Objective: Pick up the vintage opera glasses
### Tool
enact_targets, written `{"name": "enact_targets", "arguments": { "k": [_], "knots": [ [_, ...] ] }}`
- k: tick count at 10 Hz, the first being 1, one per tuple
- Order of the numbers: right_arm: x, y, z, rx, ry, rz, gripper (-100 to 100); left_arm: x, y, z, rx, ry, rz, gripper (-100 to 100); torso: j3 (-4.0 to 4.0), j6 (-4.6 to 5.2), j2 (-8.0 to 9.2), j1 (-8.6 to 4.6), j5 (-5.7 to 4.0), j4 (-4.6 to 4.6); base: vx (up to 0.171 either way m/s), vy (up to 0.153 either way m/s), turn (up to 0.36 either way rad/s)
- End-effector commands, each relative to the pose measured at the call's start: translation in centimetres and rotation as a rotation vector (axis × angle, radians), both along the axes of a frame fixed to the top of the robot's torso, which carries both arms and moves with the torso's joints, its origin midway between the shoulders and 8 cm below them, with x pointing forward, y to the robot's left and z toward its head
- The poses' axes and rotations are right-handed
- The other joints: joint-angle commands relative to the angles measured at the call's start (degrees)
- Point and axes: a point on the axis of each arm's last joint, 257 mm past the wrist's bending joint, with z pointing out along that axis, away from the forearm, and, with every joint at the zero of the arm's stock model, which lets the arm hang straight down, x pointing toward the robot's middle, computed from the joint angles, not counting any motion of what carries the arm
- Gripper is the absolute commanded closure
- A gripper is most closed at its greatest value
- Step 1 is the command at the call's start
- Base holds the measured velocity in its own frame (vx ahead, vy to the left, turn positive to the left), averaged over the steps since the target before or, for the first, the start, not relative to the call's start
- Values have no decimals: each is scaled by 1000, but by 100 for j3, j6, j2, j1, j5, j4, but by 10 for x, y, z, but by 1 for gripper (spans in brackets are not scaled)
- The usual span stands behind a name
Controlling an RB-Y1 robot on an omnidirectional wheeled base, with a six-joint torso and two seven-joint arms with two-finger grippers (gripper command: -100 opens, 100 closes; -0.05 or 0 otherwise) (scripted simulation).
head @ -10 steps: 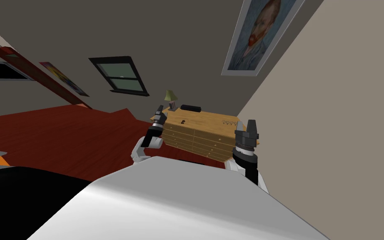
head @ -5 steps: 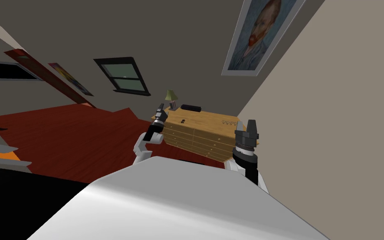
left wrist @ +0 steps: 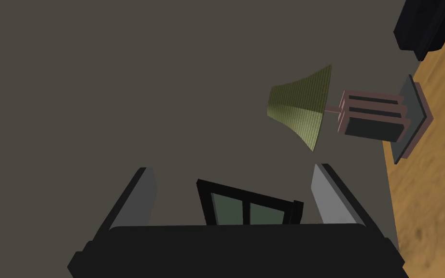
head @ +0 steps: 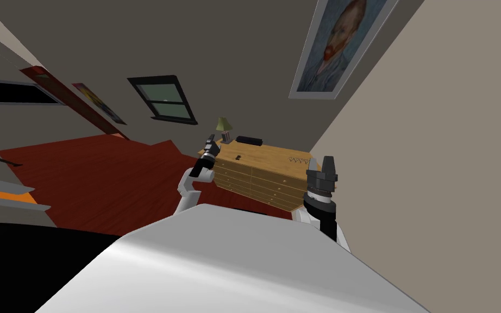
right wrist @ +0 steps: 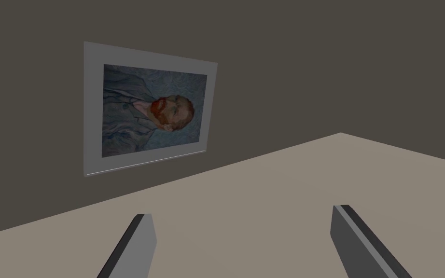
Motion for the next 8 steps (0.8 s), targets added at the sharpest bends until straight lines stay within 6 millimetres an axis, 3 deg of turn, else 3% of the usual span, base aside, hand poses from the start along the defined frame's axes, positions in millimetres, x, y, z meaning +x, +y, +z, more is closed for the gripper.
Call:
{"name": "enact_targets", "arguments": {
  "k": [1,6,8],
  "knots": [
    [0,0,0,0,0,0,0,3,3,-5,-11,25,5,-100,0,0,0,0,0,0,-5,-20,-1],
    [0,0,0,0,0,0,0,36,15,-8,-168,93,1,-100,0,0,0,0,0,0,-12,-44,39],
    [0,0,0,0,0,0,0,38,17,-17,-175,128,11,-100,-3,0,-6,-3,-1,-1,2,-38,11]
  ]
}}
